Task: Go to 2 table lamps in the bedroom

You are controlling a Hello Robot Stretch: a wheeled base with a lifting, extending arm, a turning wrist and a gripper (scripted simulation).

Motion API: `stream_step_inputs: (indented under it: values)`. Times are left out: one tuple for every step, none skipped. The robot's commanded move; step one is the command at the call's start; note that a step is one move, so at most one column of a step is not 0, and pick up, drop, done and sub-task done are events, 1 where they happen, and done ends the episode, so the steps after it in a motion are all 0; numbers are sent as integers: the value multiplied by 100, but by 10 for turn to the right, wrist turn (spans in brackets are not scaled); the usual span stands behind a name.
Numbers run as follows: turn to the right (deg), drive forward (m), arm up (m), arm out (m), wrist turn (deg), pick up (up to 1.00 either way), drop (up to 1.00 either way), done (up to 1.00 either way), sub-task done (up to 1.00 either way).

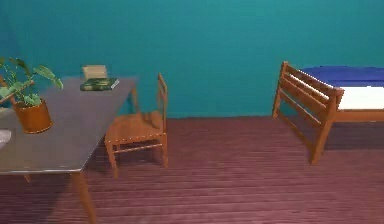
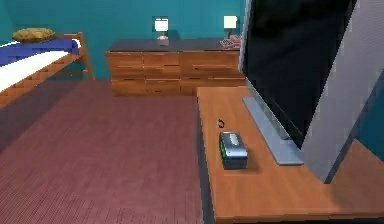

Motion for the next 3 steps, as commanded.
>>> stream_step_inputs:
  values:
    - [-360,0,0,0,0,0,0,0,0]
    - [0,5,0,0,0,0,0,0,0]
    - [450,0,0,0,0,0,0,0,0]
